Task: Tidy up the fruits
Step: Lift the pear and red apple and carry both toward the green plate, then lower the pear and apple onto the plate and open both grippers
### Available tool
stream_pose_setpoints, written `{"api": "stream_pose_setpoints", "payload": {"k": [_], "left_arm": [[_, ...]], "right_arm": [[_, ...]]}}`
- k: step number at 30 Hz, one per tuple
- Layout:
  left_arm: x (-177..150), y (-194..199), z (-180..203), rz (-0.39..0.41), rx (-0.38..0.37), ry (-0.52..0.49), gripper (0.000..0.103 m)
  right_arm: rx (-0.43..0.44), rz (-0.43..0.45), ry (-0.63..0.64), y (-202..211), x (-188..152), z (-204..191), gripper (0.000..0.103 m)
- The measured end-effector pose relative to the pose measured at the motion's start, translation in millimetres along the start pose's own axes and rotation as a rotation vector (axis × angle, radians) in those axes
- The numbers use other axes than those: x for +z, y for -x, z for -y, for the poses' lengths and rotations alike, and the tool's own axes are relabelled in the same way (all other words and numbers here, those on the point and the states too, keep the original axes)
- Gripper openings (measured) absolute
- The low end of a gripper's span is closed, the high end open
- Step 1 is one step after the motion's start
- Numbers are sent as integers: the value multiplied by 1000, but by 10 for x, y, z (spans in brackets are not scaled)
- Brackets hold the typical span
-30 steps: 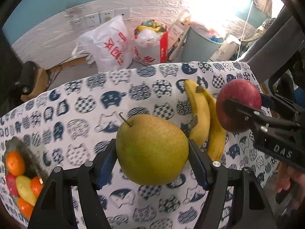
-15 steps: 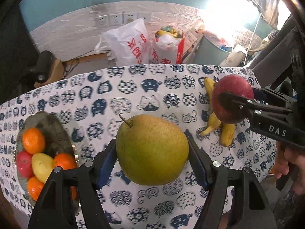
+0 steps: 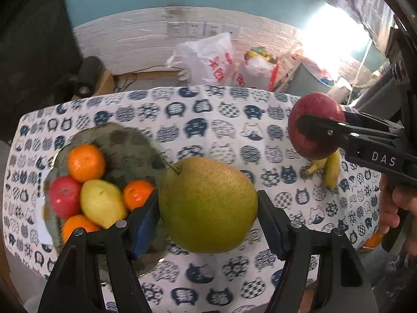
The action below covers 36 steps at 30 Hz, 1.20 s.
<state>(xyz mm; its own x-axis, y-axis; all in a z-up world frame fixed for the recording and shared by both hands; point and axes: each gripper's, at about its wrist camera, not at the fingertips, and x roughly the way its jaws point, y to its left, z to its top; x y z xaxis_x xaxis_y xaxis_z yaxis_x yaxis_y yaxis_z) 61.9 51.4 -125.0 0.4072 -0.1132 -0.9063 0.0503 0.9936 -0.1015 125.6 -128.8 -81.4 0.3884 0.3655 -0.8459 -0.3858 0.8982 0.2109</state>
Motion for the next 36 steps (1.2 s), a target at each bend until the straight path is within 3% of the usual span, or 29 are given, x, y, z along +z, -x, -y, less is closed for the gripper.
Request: {"api": "stream_pose_setpoints", "payload": {"k": [20,36], "left_arm": [[-582,218,-1131,-2,47,182,73],[-737,-145,-1324,-101,51,210,73]], "right_arm": [[111,-51,154,-524,291,-1317,63],[116,-123,218,-1063,327,-1774,63]]}}
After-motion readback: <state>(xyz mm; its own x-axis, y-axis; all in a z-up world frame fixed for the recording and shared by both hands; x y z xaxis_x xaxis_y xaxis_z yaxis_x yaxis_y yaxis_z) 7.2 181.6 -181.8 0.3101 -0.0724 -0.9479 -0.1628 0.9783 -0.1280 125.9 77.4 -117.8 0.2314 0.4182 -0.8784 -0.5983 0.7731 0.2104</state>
